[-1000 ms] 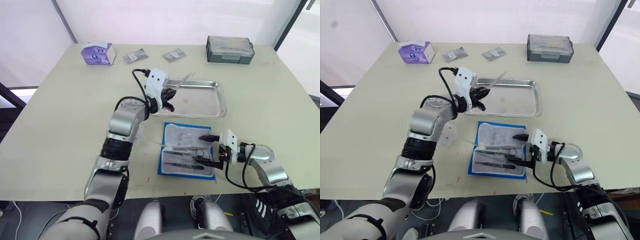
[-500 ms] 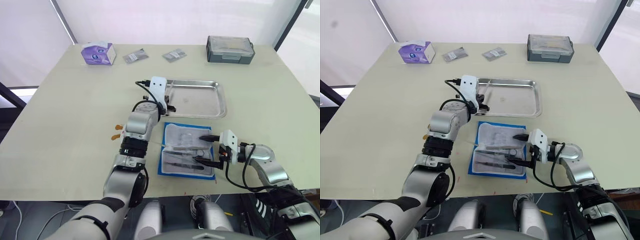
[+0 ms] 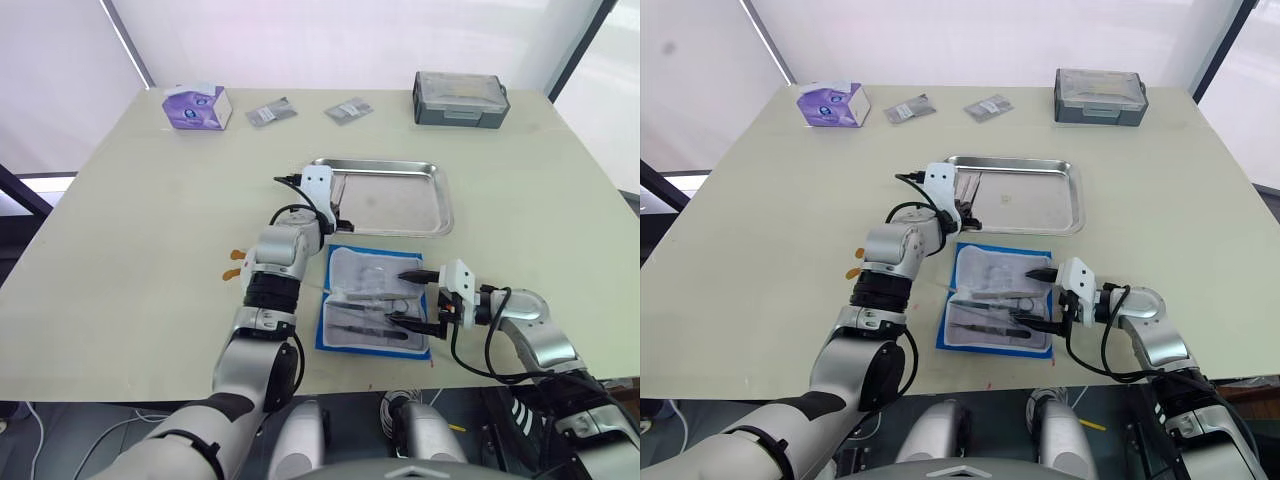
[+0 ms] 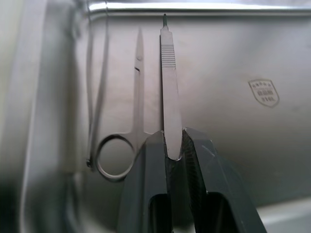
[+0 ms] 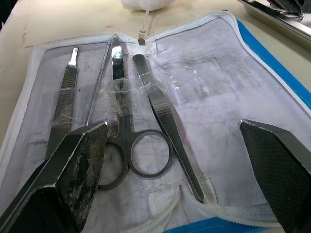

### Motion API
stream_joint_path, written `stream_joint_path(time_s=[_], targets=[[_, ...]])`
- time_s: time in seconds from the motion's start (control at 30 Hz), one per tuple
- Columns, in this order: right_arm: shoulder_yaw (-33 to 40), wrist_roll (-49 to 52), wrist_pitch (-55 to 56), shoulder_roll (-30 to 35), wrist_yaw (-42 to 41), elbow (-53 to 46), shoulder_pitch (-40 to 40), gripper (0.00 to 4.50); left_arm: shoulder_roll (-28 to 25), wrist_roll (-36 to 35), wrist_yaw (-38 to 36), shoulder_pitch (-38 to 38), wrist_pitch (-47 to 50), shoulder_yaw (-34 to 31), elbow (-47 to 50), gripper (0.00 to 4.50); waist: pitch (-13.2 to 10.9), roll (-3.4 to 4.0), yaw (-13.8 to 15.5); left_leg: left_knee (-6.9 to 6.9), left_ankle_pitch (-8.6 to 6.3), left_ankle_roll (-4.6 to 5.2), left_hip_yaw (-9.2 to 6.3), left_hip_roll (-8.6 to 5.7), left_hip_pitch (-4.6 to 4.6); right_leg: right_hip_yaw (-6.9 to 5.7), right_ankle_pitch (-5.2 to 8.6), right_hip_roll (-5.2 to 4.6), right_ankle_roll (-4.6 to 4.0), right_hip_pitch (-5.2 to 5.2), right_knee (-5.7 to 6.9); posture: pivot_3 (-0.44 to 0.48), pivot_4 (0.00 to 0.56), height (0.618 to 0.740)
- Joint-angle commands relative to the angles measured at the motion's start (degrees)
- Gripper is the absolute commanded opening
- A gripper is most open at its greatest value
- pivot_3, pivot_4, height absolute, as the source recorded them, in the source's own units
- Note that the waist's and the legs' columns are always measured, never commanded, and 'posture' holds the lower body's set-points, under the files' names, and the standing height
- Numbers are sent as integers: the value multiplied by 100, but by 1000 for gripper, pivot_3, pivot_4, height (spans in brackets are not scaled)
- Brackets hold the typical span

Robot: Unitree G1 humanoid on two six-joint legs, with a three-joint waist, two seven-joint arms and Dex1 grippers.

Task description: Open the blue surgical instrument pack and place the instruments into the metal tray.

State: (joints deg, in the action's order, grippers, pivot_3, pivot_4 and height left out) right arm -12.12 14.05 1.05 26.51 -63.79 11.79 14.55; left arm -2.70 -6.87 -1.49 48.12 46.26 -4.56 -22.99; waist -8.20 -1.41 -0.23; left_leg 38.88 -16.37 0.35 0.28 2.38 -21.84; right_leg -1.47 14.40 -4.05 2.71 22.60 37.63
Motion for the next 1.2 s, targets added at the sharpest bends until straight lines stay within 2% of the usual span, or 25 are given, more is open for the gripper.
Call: stream_joint_path(time_s=[0.03, 0.27, 0.4, 0.43, 0.47, 0.77, 0.93, 1.03, 1.2], targets=[[-168, -359, -229, 96, 103, 507, -212, 4500, -5, -34, 23, 180, 106, -43, 214, 11, 0, 0, -1, 0, 0, 0, 1, 0, 1, 0, 0, 0, 0, 0, 0, 0, 150, 727], [-161, -346, -226, 88, 104, 493, -199, 4500, -51, -176, -86, 213, 309, -127, 400, 11, 0, 0, -1, 0, 0, 0, 0, 0, 0, 0, 0, 0, 0, 0, 0, 0, 150, 727], [-157, -341, -222, 79, 100, 521, -175, 4500, -33, -148, -36, 222, 284, -124, 357, 1831, 0, 0, -4, 0, 0, -1, 0, 0, 0, 0, 0, 0, 0, 0, 0, 0, 150, 727], [-155, -340, -219, 80, 97, 530, -169, 4500, -25, -141, -17, 225, 280, -130, 351, 2414, 0, 0, -4, 0, 0, -1, 0, 0, 0, 0, 0, 0, 0, 0, 0, 0, 150, 727], [-154, -341, -217, 83, 96, 535, -166, 4500, -21, -131, -1, 228, 275, -132, 346, 2660, 0, 0, -5, 0, 0, -1, 0, 0, 0, 0, 0, 0, 0, 0, 0, 0, 150, 727], [-150, -335, -208, 78, 110, 541, -173, 4500, -87, -239, -302, 150, 129, -56, 642, 2660, 0, 0, -4, 0, 1, -2, 0, 0, 0, 0, 0, 0, 0, 0, 0, 0, 150, 727], [-146, -324, -215, 70, 121, 538, -171, 4500, -605, -639, -1705, -154, -172, 197, 1172, 2660, 0, 1, -15, -3, 3, -5, 1, 0, 1, 0, 0, 0, 0, 1, 0, 0, 150, 727], [-139, -291, -245, 72, 117, 491, -191, 4500, -1527, -799, -3384, -380, -632, 642, 1377, 2660, 0, 3, -37, -4, 3, -6, 3, 0, 3, 2, 0, 0, 0, 1, 0, 0, 150, 727], [-115, -274, -245, 96, 103, 459, -208, 4500, -2330, -969, -5013, -682, -1415, 1007, 1446, 2660, -1, 3, 3, -13, 7, -13, 2, 0, 3, 0, 1, -1, -1, 1, -5, 0, 150, 727]])
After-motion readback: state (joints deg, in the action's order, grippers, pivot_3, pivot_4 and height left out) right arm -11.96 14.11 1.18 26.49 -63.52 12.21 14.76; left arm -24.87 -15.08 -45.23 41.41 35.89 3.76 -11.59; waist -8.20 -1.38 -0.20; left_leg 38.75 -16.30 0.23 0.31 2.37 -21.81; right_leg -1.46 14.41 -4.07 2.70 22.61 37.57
